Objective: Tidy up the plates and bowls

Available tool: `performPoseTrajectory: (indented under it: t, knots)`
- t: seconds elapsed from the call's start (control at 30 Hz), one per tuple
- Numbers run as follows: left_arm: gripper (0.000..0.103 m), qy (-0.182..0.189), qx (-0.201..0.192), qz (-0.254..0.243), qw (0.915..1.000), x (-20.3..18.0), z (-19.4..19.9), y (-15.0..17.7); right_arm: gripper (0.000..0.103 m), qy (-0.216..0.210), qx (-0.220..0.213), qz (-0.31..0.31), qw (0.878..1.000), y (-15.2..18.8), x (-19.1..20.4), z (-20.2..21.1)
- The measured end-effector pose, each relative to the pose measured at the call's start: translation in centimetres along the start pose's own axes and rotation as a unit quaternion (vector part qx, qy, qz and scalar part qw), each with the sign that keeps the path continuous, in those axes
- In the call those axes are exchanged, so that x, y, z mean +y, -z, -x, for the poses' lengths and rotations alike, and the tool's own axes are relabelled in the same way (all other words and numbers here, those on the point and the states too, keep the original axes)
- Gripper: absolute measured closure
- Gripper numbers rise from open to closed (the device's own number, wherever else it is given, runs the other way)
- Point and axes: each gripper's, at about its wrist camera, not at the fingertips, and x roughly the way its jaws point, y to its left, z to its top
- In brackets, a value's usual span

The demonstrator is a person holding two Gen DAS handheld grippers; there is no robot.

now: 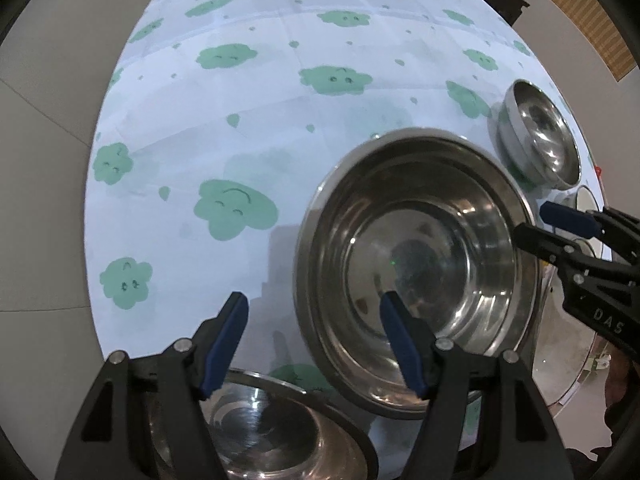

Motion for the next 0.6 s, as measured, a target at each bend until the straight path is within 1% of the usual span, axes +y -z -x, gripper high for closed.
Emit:
performPoseTrajectory:
  t: [0.23,0.3,0.43,0.47,0.57,0.6]
  knots:
    - [0.034,0.0,0.005,-0.012,0.9999,-0.34,-0.51,-0.14,0.057,-0.005,0.002,0.005,1.0,0.02,0.11,-0.18]
    - [0.034,0.0,0.004,-0.014,0.9999,-0.4,-0.57,-0.19,0.065,-0.008,0.005,0.004,1.0,0.07,0.05,-0.25]
    - [0.034,-0.001,0.003,-0.019,0.9998,-0.67,-0.8,-0.4,0.067,-0.006,0.009,0.004,1.0,0.21,-0.02,-0.4]
    - [0.034,-0.001,0.003,-0.021,0.9998,-0.72,-0.83,-0.44,0.07,-0.007,0.009,0.004,1.0,0.23,-0.04,-0.42]
    - [0.041,0.004,0.005,-0.022,0.9997,-0.8,-0.94,-0.4,0.073,-0.01,0.01,0.007,1.0,0.22,0.03,-0.47]
    - [0.052,0.006,0.005,-0.024,0.9997,-0.84,-0.94,-0.44,0.075,-0.012,0.012,0.008,1.0,0.22,0.07,-0.51]
